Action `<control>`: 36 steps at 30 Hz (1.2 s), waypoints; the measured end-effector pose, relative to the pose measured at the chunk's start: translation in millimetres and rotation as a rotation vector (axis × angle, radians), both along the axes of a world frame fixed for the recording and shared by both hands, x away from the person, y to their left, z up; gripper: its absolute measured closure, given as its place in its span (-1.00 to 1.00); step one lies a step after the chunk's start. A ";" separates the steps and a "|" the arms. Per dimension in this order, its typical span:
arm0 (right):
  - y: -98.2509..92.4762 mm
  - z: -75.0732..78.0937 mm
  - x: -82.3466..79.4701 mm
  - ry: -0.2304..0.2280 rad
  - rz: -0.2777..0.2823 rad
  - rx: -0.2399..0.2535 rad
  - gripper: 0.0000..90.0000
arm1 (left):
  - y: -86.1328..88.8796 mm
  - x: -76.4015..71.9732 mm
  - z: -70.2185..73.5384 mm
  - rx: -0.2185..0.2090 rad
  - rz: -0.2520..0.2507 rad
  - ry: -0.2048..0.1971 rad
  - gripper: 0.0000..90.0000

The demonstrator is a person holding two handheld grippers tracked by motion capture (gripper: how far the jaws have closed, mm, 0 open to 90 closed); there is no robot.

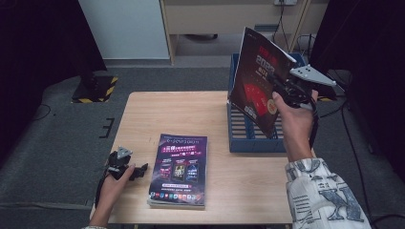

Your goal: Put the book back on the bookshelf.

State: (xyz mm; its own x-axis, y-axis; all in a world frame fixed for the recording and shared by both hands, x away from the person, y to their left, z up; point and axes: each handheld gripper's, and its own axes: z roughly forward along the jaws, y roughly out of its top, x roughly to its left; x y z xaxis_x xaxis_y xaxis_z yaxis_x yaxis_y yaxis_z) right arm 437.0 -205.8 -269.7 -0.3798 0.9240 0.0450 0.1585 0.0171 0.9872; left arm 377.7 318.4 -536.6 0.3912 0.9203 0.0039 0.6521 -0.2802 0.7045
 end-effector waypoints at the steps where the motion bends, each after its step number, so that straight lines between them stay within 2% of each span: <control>1: -1.5 0.0 -0.5 0.001 -0.002 -0.001 0.93 | 0.0 0.0 0.0 0.000 0.000 0.000 -0.96; 14: -11.2 -2.9 -1.2 0.013 -0.030 -0.008 0.93 | -0.1 0.0 0.0 0.001 0.000 0.000 -0.96; 22: 6.5 -9.8 10.1 0.021 -0.050 -0.036 0.93 | -0.2 0.0 -0.1 0.000 0.001 -0.001 -0.96; 29: 22.7 -19.4 24.8 0.027 -0.073 -0.017 0.93 | -0.3 -0.2 -0.1 0.001 0.001 -0.002 -0.96; 32: 27.1 -26.2 32.8 0.032 -0.085 -0.010 0.93 | 0.0 -0.3 0.1 0.004 -0.001 0.000 -0.96; 36: 34.7 -40.9 40.2 0.041 -0.109 -0.025 0.93 | -0.1 0.0 0.0 0.004 -0.002 0.001 -0.97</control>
State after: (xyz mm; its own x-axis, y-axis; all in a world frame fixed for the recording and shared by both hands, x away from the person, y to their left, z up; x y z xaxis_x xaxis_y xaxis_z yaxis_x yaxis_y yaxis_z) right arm 477.2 -171.1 -310.6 -0.2758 0.9606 0.0347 0.2010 0.0224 0.9793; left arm 377.7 318.3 -536.6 0.3930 0.9195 0.0073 0.6521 -0.2843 0.7028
